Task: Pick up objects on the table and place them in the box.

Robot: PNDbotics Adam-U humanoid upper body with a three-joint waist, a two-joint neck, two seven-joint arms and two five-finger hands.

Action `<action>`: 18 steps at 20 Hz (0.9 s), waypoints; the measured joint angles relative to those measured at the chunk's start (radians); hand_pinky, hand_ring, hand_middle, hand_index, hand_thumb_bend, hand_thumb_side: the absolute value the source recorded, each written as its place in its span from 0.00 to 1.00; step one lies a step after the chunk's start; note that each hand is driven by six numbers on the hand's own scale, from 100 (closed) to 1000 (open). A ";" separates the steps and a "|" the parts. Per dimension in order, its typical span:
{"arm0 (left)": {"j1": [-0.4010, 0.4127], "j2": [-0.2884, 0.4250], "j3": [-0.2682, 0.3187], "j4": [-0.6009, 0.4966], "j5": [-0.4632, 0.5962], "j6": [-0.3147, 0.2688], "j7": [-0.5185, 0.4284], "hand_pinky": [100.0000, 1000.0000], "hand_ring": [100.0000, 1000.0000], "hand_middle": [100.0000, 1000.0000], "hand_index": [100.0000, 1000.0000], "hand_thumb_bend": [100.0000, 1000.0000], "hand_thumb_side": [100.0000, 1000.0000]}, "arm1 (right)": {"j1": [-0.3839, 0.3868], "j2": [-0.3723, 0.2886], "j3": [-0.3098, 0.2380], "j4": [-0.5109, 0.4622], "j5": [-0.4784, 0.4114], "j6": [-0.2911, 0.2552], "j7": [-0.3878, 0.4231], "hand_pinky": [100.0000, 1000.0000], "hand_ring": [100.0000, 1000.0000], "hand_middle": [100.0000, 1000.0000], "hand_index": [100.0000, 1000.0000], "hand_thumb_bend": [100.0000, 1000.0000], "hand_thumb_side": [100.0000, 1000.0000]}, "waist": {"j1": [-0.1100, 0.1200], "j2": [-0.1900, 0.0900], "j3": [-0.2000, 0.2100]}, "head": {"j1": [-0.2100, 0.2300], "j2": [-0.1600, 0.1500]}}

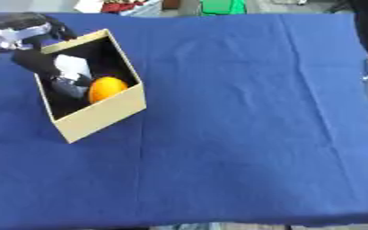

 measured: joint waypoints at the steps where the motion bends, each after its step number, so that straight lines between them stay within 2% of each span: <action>1: 0.000 0.001 0.007 -0.020 0.006 0.002 0.006 0.60 0.86 0.78 0.88 0.66 0.60 | 0.000 0.000 0.000 0.000 0.000 0.000 0.000 0.97 1.00 0.76 0.92 0.00 0.85 | 0.000 -0.001 0.001 | -0.001 0.000; 6: 0.017 0.026 0.052 -0.123 0.047 0.021 0.033 0.58 0.85 0.77 0.87 0.62 0.61 | 0.002 0.000 -0.001 0.000 0.000 -0.002 -0.002 0.97 1.00 0.76 0.92 0.00 0.85 | -0.001 -0.005 0.007 | -0.005 0.000; 9: 0.040 0.044 0.081 -0.189 0.070 0.034 0.053 0.56 0.83 0.76 0.87 0.54 0.61 | 0.004 0.000 -0.001 0.000 0.000 -0.002 -0.003 0.97 1.00 0.76 0.92 0.00 0.85 | -0.004 -0.007 0.011 | -0.009 0.000; 18: 0.153 0.088 0.167 -0.390 0.113 0.077 0.143 0.50 0.80 0.73 0.84 0.37 0.58 | 0.004 0.000 -0.007 0.000 0.000 -0.008 -0.011 0.97 1.00 0.76 0.92 0.00 0.84 | -0.012 -0.007 0.022 | -0.020 0.001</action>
